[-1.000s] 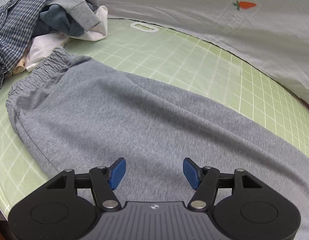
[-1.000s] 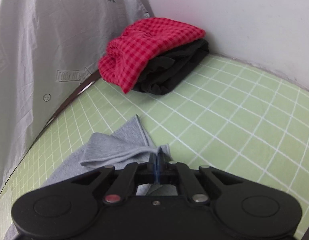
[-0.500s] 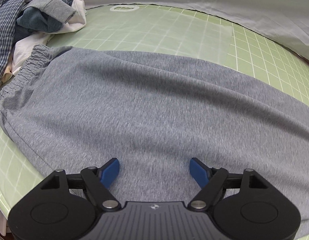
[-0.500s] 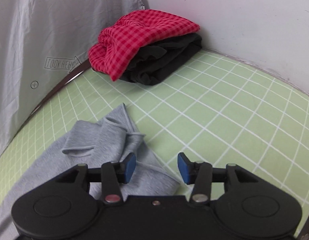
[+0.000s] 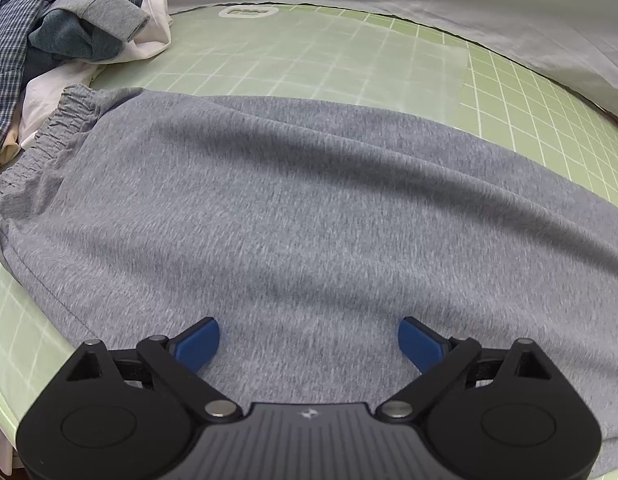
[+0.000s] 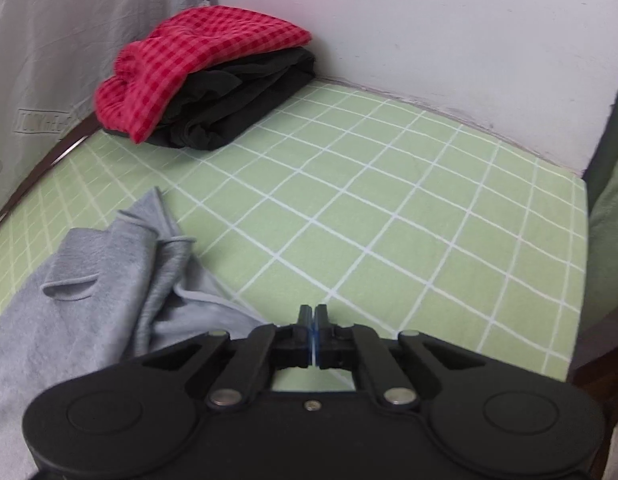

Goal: Fold clothes

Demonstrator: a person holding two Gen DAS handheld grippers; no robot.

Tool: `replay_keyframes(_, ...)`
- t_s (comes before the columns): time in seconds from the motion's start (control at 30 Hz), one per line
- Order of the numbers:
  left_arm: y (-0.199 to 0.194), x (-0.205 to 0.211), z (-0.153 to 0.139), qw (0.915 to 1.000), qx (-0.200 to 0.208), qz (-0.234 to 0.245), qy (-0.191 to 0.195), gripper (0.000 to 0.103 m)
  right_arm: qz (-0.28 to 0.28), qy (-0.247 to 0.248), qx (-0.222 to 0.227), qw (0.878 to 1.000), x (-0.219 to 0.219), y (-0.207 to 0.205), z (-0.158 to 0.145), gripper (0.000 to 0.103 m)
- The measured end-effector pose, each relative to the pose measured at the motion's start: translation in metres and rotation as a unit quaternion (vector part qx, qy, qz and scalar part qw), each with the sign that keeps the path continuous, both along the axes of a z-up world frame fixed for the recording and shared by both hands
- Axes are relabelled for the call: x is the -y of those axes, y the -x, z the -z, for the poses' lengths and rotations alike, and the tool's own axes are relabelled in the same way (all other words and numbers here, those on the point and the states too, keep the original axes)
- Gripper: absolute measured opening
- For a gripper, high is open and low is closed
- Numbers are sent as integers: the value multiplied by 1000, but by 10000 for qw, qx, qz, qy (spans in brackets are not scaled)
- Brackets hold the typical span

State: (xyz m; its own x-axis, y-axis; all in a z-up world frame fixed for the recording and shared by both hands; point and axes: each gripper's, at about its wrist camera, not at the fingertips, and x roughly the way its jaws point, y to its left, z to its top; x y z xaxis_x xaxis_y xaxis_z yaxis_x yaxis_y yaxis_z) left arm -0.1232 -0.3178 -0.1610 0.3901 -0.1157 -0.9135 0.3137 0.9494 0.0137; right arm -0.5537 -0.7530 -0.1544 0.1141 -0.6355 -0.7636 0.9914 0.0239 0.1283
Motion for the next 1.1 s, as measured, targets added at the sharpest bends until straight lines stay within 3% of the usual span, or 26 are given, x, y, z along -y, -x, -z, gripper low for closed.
replay_keyframes(0.1,-1,-1,2,10000,-4,-66,-6,103,237,2,-74,9997,1,5,-1,7)
replay_keyframes(0.27,-5,1,2,10000,-12,-77,-13,103,-541,230,736,9956,3,-27,-15,17)
replay_keyframes(0.4,-5,2,2,10000,-3,-60,-8,103,-974,63,1122,9889,4,-60,-9,21)
replay_keyframes(0.57,-4,2,2,10000,27,-56,1,103,-940,-54,609,9937,8,-82,2,43)
replay_keyframes(0.6,-4,2,3,10000,34,-58,4,103,-962,-55,614,9934,9,-83,3,41)
replay_keyframes(0.67,-4,2,3,10000,52,-64,14,103,-1030,-51,659,9925,11,-83,4,21)
replay_keyframes(0.8,-3,2,4,10000,66,-71,17,103,-1196,355,308,9917,4,-84,-6,4)
replay_keyframes(0.9,-3,2,4,9999,77,-70,20,103,-1170,564,133,9914,0,-80,-14,4)
replay_keyframes(1.1,-5,2,4,10000,66,-32,19,103,-1290,561,99,9900,6,-78,-14,22)
